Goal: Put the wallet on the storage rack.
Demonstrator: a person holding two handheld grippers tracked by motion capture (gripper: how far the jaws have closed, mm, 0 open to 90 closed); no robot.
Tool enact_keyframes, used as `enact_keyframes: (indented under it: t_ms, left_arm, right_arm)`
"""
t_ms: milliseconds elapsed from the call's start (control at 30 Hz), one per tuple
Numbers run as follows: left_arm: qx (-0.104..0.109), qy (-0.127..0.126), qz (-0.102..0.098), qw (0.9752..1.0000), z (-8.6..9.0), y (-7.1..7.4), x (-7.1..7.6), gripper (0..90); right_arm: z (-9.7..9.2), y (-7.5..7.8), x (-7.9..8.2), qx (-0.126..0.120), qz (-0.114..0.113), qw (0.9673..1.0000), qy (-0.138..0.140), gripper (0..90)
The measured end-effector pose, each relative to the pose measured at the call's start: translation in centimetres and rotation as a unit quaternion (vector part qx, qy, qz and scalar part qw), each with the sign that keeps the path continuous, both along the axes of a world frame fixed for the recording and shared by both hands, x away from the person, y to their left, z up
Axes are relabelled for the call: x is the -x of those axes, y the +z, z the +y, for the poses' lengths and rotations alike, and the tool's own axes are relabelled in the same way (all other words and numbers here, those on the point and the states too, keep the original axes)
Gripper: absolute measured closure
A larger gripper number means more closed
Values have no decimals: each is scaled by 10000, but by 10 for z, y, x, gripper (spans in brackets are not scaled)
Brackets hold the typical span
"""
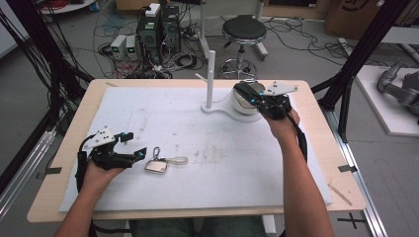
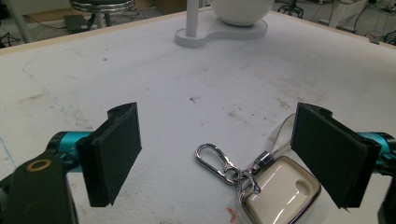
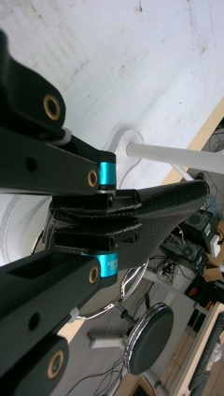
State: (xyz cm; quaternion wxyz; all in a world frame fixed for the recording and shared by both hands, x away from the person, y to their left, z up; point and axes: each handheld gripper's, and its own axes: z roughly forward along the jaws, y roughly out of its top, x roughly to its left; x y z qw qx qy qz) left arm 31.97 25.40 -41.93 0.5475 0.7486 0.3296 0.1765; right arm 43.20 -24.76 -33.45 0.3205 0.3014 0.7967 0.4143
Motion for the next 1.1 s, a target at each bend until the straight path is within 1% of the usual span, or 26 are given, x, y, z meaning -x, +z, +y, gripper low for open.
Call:
enact_keyframes:
  t_ms: [100, 200, 267, 300, 367, 467, 500, 567, 700, 733, 800, 933, 1000, 1100]
  left_arm:
    - [10, 6, 2, 10000, 0, -1, -1, 161]
    - [7, 2, 17, 10000, 0, -1, -1, 161]
    - [-4, -13, 2, 10000, -1, -1, -1, 160]
    - [1, -18, -1, 10000, -1, -1, -1, 161]
    - [3, -20, -7, 10000, -1, 0, -1, 161]
    - [10, -6, -17, 10000, 0, 0, 0, 161]
    - [5, -12, -13, 10000, 0, 0, 0, 161]
    - [0, -14, -1, 10000, 0, -1, -1, 161]
    - [-3, -21, 13, 10000, -1, -1, -1, 161]
    - [-5, -23, 13, 10000, -1, -1, -1, 161]
    - [-4, -29, 9, 10000, -1, -1, -1, 161]
    - [-1, -18, 9, 10000, -1, -1, -1, 161]
    - [-10, -22, 22, 10000, -1, -1, -1, 161]
    - [-5, -27, 24, 10000, -1, -1, -1, 160]
  right_arm:
    - [3, 1, 3, 8, 30, 10000, 44, 845]
    - [3, 2, 4, 34, 13, 10000, 46, 845]
    - [1, 3, 4, -45, 26, 9999, 99, 846]
    - [1, 3, 4, -53, 6, 9999, 97, 846]
    - [0, 2, 3, -101, 48, 9999, 117, 846]
    - [-3, 0, -1, -112, 126, 9998, 69, 846]
    - [-4, -1, -1, -153, 133, 9998, 59, 845]
    - [-5, -1, -3, -136, 109, 9998, 64, 845]
    - [-4, -3, -5, -180, 149, 9997, 56, 844]
    - [-3, -4, -6, -161, 131, 9998, 42, 844]
    - [-2, -7, -8, -153, 202, 9997, 47, 844]
    - [0, -11, -12, -119, 230, 9997, 2, 843]
    - [2, -14, -15, -6, 240, 9997, -66, 842]
    - [3, -17, -17, 19, 287, 9995, -124, 841]
